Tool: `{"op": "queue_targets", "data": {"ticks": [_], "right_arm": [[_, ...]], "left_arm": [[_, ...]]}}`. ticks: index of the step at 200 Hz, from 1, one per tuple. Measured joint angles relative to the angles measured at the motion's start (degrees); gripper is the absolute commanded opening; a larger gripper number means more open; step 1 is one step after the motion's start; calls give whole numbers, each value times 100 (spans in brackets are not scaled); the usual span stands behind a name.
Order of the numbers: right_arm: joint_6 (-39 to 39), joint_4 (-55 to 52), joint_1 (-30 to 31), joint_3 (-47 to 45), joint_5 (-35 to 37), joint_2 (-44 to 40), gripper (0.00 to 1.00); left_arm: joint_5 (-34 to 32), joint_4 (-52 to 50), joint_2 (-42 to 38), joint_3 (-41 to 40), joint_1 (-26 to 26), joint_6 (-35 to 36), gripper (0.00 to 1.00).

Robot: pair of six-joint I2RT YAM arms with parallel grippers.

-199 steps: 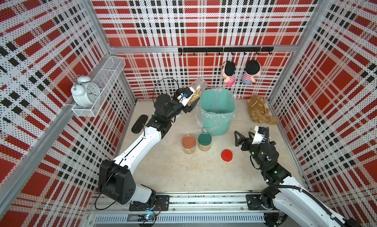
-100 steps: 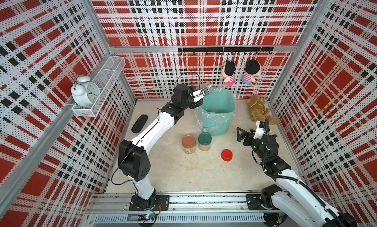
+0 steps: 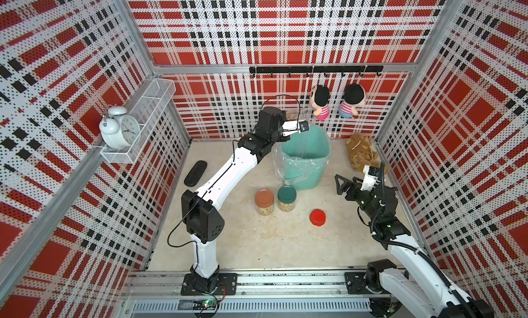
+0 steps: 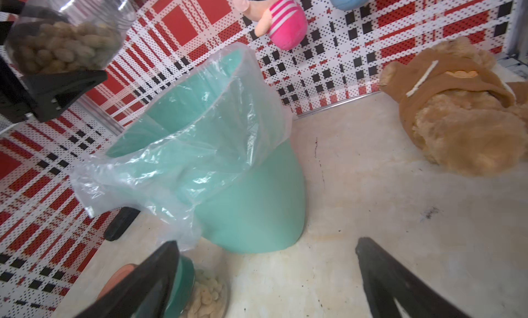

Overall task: Empty moldy peanuts from jars
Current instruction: Pour the moldy peanuts from the jar into the trash bin.

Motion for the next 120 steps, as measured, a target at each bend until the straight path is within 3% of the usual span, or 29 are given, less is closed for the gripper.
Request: {"op": "queue_targets", "data": {"ticks": [69, 120], "right_arm": [[-146, 470, 0, -2, -605, 234, 100], [-68, 828, 0, -37, -820, 352, 100]], "left_arm": [[-1158, -243, 367, 155, -367, 1491, 0], [-1919, 1449, 413, -610, -544, 3097, 0]]}}
